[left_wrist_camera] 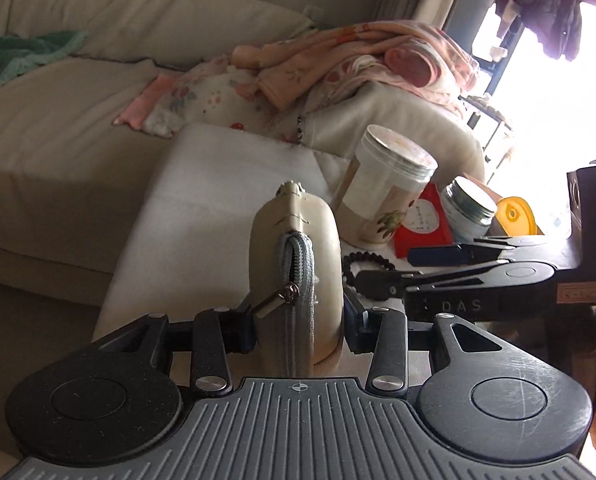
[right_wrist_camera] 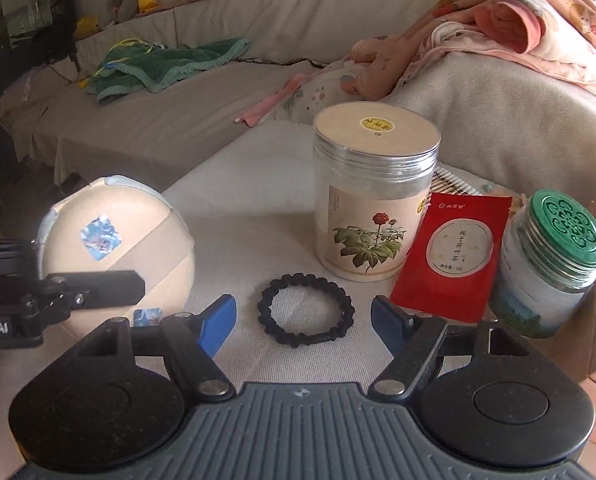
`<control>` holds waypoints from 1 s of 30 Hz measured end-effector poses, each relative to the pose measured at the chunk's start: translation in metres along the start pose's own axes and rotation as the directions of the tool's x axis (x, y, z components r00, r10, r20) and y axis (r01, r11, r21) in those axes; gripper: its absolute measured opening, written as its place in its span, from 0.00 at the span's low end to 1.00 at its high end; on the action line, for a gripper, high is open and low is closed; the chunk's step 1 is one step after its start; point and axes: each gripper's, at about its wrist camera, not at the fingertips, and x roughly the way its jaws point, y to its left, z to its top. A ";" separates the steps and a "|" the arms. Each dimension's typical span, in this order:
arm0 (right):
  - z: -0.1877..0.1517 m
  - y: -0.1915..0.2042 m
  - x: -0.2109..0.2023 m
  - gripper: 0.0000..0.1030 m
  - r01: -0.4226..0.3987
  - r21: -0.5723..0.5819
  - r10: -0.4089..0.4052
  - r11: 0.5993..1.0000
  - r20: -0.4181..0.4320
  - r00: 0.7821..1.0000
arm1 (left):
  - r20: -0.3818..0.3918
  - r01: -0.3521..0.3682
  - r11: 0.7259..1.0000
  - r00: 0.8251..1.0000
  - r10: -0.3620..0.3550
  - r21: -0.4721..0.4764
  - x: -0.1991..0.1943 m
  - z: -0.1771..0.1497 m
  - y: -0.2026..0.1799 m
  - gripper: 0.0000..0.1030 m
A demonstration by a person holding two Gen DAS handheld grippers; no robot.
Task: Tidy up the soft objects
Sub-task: 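Grasp the black bead bracelet with the right gripper while the left gripper lifts the pouch, then carry the pouch and bracelet over the pink box and lower the pouch inside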
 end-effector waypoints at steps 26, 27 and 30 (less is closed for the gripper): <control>-0.060 -0.032 -0.145 0.13 0.025 0.015 -0.027 1.000 0.160 0.987 | -0.053 0.221 0.942 0.975 -0.214 0.254 -0.032 -0.007 -0.108 0.43; -0.070 -0.038 -0.156 0.13 0.041 0.030 -0.045 0.999 0.165 0.985 | -0.083 0.250 0.930 0.968 -0.236 0.270 -0.030 -0.011 -0.120 0.43; -0.102 -0.056 -0.189 0.13 0.101 0.081 -0.114 0.992 0.178 0.977 | -0.183 0.337 0.897 0.938 -0.294 0.286 -0.021 -0.024 -0.153 0.43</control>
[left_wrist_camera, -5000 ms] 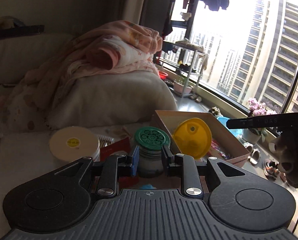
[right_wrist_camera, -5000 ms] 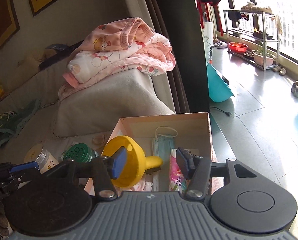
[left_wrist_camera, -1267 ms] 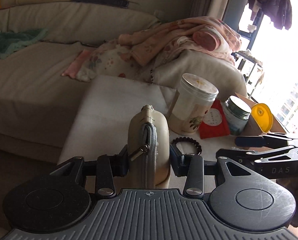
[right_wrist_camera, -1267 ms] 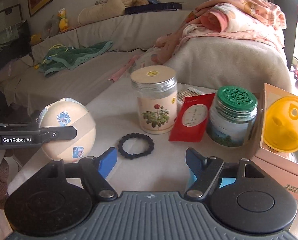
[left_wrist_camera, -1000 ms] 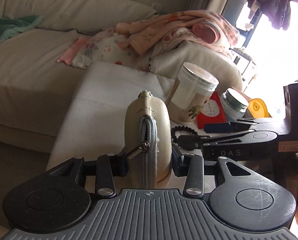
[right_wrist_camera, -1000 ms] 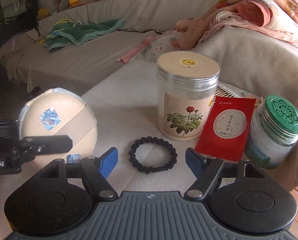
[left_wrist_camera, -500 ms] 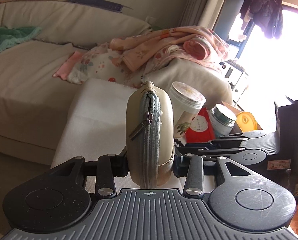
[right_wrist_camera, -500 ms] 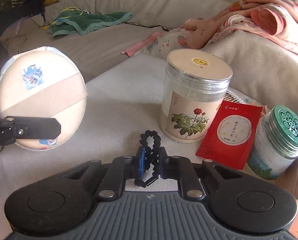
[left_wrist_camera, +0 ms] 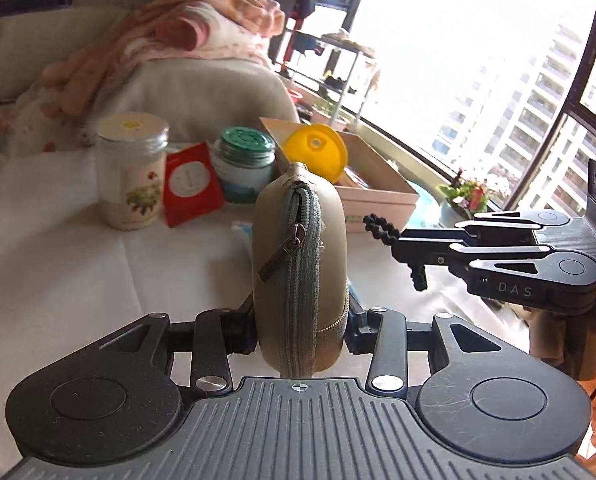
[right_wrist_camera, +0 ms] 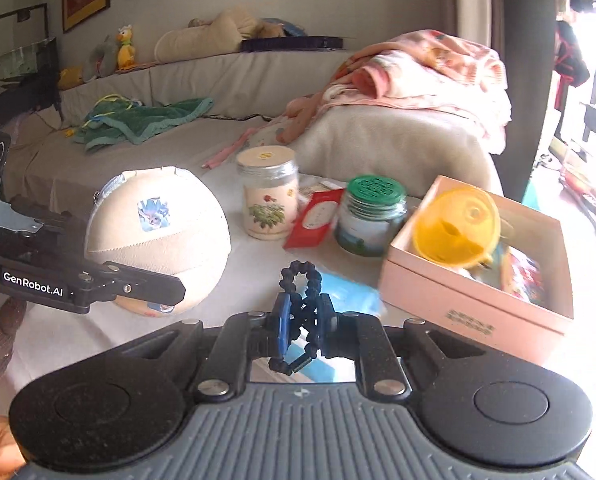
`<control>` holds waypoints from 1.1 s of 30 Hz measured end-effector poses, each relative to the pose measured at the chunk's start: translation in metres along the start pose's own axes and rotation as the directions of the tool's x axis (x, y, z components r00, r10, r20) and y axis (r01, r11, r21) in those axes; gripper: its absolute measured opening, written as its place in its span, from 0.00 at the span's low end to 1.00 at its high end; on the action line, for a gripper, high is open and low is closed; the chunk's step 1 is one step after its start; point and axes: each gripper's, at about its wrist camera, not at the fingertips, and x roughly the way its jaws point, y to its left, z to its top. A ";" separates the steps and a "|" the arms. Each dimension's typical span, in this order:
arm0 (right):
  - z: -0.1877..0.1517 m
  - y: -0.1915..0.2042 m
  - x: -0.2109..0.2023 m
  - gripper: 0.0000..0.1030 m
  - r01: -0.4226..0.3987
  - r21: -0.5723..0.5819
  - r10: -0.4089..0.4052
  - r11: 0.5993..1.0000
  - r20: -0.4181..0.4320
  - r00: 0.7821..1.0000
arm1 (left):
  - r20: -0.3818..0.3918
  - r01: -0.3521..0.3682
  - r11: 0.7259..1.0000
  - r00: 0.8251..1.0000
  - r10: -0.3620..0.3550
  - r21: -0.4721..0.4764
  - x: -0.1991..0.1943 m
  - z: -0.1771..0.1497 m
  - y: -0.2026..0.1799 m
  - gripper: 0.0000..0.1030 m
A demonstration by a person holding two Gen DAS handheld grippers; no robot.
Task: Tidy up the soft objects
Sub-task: 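Carry the pouch and bracelet over the pink box and lower the pouch inside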
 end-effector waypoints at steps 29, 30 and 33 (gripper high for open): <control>-0.040 -0.158 -0.056 0.13 0.210 0.295 -0.245 0.932 0.086 0.966 | -0.018 0.123 0.992 0.992 -0.123 -0.018 0.204 0.164 -0.033 0.46; -0.035 -0.161 -0.051 0.13 0.213 0.297 -0.248 0.931 0.084 0.965 | 0.002 0.118 0.993 0.993 -0.118 -0.017 0.194 0.162 -0.029 0.46; -0.009 -0.172 -0.038 0.13 0.204 0.299 -0.245 0.932 0.106 0.964 | 0.038 0.096 0.995 0.995 -0.096 0.010 0.164 0.153 -0.021 0.46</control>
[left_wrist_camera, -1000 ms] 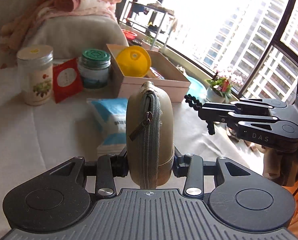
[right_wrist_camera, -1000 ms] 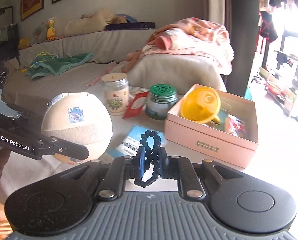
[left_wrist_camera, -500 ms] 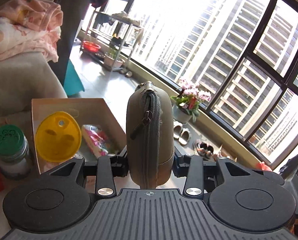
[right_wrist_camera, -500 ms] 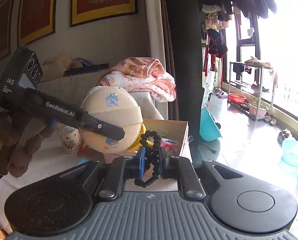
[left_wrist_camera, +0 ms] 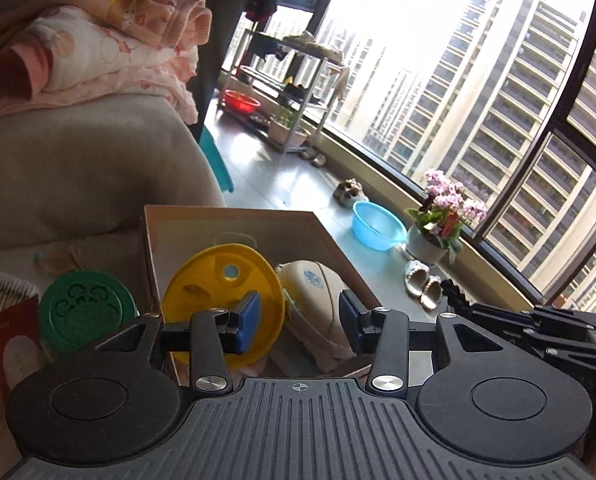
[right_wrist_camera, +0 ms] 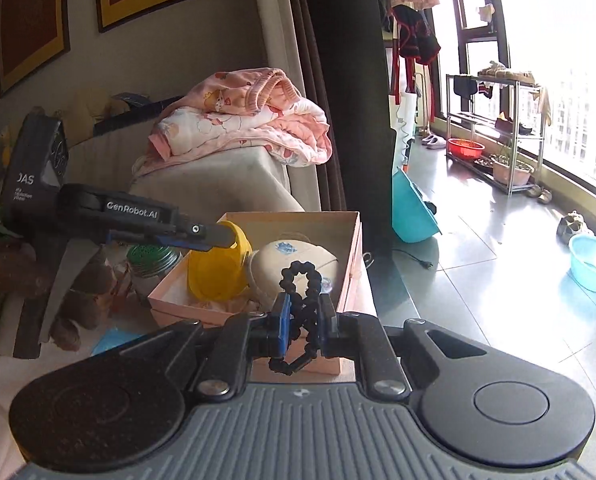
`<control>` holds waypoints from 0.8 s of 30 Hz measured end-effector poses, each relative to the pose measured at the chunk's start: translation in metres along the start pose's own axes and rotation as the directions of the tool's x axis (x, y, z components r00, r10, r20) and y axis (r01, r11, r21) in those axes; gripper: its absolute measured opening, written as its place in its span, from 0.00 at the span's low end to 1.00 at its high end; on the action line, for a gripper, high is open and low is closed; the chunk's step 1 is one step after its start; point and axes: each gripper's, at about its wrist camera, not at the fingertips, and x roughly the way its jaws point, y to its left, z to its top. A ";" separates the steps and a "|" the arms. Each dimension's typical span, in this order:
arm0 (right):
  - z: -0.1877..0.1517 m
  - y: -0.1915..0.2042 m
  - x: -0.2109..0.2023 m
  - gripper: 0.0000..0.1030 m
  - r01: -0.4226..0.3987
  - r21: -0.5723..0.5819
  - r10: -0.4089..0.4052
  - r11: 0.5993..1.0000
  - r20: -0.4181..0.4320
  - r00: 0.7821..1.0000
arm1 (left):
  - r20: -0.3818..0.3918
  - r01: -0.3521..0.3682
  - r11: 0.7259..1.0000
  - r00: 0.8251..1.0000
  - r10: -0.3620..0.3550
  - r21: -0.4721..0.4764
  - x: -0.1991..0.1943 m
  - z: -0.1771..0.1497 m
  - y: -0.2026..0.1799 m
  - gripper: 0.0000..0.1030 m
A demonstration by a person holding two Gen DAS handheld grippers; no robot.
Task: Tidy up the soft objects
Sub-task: 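Carry the pouch and bracelet over the pink box and lower the pouch inside, then lower the black bracelet into the pink box and open the right gripper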
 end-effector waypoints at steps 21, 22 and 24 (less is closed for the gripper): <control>0.106 0.033 0.123 0.65 0.038 0.015 -0.036 0.999 -0.145 0.989 | -0.060 -0.172 0.983 0.984 0.169 -0.063 -0.097 -0.096 0.078 0.46; 0.110 0.031 0.129 0.69 0.035 0.040 -0.028 0.999 -0.160 0.987 | -0.058 -0.166 0.983 0.985 0.161 -0.077 -0.098 -0.097 0.079 0.46; 0.116 0.021 0.149 0.72 0.023 0.127 0.009 0.992 -0.247 0.969 | -0.057 -0.156 0.983 0.987 0.151 -0.098 -0.098 -0.100 0.082 0.46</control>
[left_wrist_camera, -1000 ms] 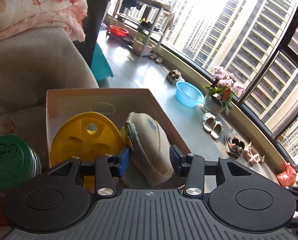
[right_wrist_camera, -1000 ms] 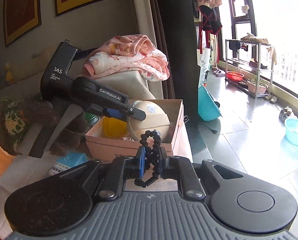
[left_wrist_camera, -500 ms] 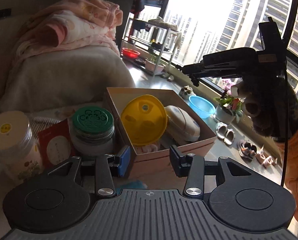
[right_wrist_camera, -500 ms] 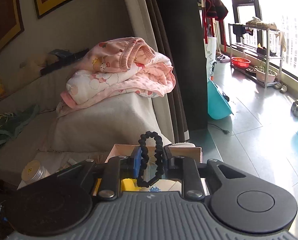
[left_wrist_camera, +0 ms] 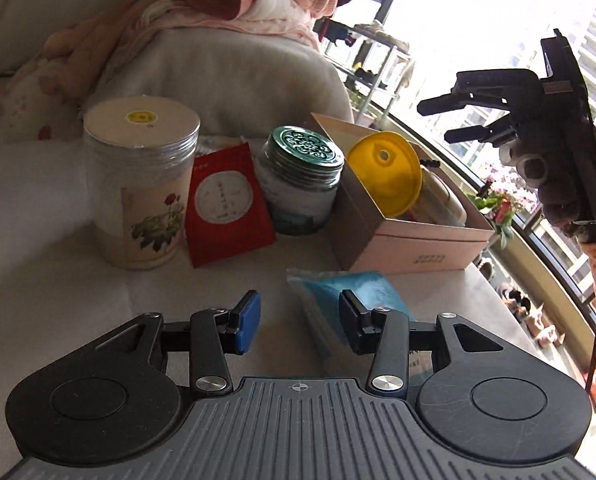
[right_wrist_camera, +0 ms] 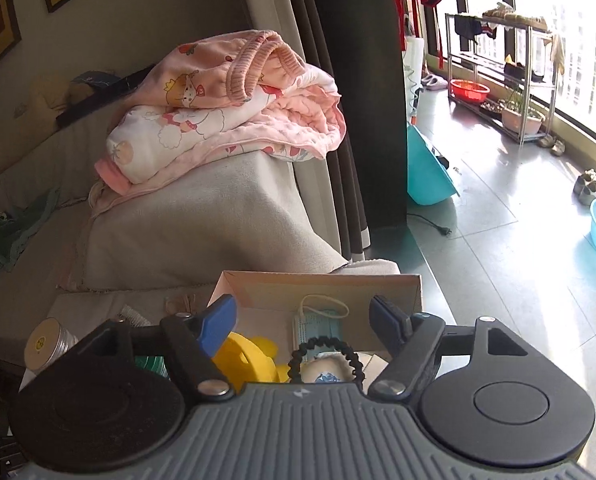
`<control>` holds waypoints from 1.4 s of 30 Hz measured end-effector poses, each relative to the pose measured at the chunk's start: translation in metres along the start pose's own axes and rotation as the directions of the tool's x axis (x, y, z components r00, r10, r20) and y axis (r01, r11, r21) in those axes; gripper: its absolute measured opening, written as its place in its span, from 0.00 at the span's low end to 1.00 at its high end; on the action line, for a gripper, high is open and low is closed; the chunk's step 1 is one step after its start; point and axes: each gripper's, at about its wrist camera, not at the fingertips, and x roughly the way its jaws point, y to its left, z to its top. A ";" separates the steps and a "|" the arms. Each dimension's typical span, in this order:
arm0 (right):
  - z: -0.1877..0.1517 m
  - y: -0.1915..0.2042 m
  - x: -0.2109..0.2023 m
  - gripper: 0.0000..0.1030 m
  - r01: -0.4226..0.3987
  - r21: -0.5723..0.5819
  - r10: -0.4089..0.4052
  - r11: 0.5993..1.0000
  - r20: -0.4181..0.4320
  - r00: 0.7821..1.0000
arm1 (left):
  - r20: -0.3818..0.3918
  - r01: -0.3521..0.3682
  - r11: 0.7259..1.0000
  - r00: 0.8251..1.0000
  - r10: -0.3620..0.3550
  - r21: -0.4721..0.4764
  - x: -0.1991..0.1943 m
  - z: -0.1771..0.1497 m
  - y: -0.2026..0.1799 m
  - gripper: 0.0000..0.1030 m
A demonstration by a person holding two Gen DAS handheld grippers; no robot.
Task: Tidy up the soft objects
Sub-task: 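Lower the black bracelet into the pink box and open the right gripper, then grasp the cotton swab bag with the left gripper while the right gripper reaches toward the peach ribbon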
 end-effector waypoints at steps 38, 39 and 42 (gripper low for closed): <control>0.082 0.093 0.051 0.79 -0.189 -0.086 0.178 0.978 -0.119 0.977 | -0.645 -0.121 0.931 0.690 0.328 0.343 0.195 0.204 0.032 0.42; 0.081 0.091 0.054 0.79 -0.193 -0.081 0.183 0.978 -0.123 0.975 | -0.639 -0.121 0.922 0.687 0.346 0.369 0.195 0.205 0.029 0.42; 0.076 0.087 0.062 0.79 -0.206 -0.077 0.194 0.976 -0.140 0.971 | -0.573 -0.163 0.866 0.690 0.442 0.472 0.195 0.205 0.028 0.43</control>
